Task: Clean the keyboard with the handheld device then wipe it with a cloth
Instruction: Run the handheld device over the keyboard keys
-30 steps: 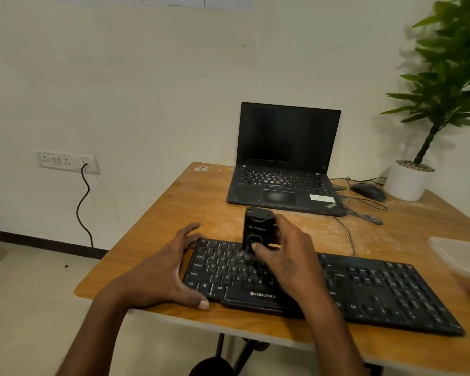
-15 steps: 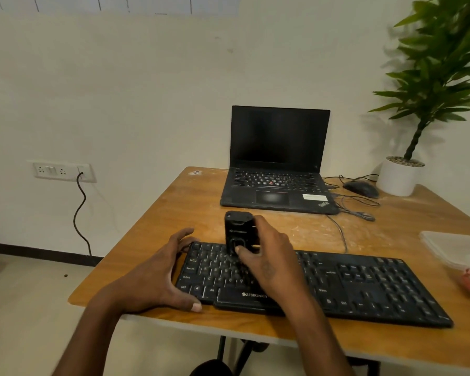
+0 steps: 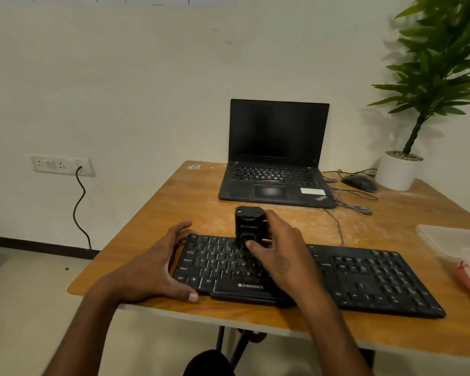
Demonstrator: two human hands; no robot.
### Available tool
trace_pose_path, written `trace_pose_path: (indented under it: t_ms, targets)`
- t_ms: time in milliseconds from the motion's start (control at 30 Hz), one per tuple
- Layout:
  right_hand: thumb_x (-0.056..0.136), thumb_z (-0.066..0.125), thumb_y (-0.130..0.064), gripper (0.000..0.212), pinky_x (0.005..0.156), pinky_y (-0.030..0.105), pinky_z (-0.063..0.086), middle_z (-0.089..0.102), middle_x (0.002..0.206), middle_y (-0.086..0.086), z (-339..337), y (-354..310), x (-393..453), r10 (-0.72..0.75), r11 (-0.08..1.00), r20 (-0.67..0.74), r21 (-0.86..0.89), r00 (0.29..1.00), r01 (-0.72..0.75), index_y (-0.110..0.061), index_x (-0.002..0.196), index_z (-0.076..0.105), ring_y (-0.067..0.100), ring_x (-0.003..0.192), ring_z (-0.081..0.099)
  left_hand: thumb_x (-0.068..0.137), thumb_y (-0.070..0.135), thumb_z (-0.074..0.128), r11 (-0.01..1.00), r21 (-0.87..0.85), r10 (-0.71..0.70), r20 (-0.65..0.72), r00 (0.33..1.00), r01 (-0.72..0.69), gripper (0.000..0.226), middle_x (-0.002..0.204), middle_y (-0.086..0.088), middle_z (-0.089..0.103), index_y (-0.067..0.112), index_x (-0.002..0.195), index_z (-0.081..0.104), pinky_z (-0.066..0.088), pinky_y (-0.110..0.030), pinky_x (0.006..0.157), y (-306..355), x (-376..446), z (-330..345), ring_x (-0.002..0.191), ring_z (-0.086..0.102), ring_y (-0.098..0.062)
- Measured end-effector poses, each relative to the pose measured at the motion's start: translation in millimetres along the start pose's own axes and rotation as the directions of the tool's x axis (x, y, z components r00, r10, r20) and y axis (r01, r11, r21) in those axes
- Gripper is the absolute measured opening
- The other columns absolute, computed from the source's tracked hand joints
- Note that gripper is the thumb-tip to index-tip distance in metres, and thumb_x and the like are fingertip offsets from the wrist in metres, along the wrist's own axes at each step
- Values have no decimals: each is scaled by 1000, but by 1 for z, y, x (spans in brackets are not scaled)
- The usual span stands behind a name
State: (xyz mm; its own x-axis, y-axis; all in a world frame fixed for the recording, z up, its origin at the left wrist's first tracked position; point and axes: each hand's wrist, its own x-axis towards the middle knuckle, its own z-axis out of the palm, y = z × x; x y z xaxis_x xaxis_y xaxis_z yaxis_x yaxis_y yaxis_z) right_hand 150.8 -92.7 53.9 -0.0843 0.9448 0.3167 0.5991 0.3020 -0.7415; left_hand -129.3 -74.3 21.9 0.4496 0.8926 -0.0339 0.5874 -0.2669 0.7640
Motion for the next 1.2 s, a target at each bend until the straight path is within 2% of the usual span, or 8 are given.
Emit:
trace_pose_path:
  t_ms: [100, 167, 300, 367, 533, 800, 1033, 1200]
  targets:
    - [92, 71, -17, 52, 64, 10, 51, 65, 119, -15, -28, 14, -11, 77, 997, -40, 30, 996, -76, -31, 139, 51, -16, 84, 61, 53, 53, 99, 1000, -1, 6, -8, 1000, -6, 134, 146, 34, 34, 63, 148, 5, 45, -26, 111, -1, 0, 0, 131, 45, 7]
    - [93, 71, -16, 51, 57, 6, 44, 60, 108, -24, -42, 21, -18, 117, 993, -88, 35, 989, -114, -33, 137, 51, -26, 79, 54, 53, 51, 99, 1000, -8, 7, -4, 1000, -7, 134, 146, 34, 34, 64, 148, 6, 45, -26, 110, -2, 0, 0, 132, 44, 7]
    - [93, 69, -13, 49, 70, 17, 49, 66, 111, -13, -35, 22, -20, 164, 986, -133, 18, 977, -163, -28, 135, 48, -1, 95, 63, 54, 49, 100, 1000, -18, 5, -2, 1000, -5, 133, 146, 35, 35, 65, 147, 7, 45, -24, 109, -2, 1, 1, 132, 45, 7]
    - [94, 65, -7, 48, 67, 18, 49, 65, 109, -8, -19, 16, -16, 155, 986, -113, -43, 981, -161, -25, 133, 45, 10, 95, 63, 54, 48, 100, 1000, -23, 4, -2, 1000, -4, 132, 149, 32, 34, 64, 147, 8, 45, -23, 109, -2, 0, 2, 132, 45, 7]
    - [90, 61, 2, 49, 60, 17, 43, 61, 107, -4, -17, 21, -17, 161, 986, -124, -33, 979, -166, -25, 127, 43, 14, 96, 60, 54, 48, 101, 1000, -24, 3, 3, 1000, -3, 132, 148, 32, 36, 64, 147, 8, 47, -18, 103, -1, 0, 0, 129, 46, 11]
    - [90, 63, 4, 49, 59, 19, 36, 61, 105, -3, -95, 68, -42, 292, 952, -372, 25, 881, -304, -24, 128, 47, 15, 95, 56, 50, 48, 102, 999, -44, 2, -14, 1000, -3, 133, 148, 28, 40, 64, 147, 13, 48, -25, 105, -1, 2, 2, 132, 48, 5]
    - [89, 62, 3, 55, 66, 17, 40, 58, 106, -15, -92, 72, -40, 221, 973, -277, 6, 935, -229, -33, 127, 48, 6, 101, 55, 48, 51, 102, 999, -39, -5, -1, 1000, 4, 134, 150, 23, 41, 64, 148, 14, 52, -28, 101, -7, 5, -1, 129, 52, 1]
    - [90, 65, 2, 53, 72, 26, 43, 62, 114, -7, -136, 99, -49, 274, 959, -381, 41, 883, -280, -26, 132, 49, 11, 105, 56, 47, 51, 102, 999, -34, -10, 4, 1000, 10, 135, 149, 26, 42, 66, 147, 13, 50, -30, 102, -14, 8, -1, 131, 52, -1]
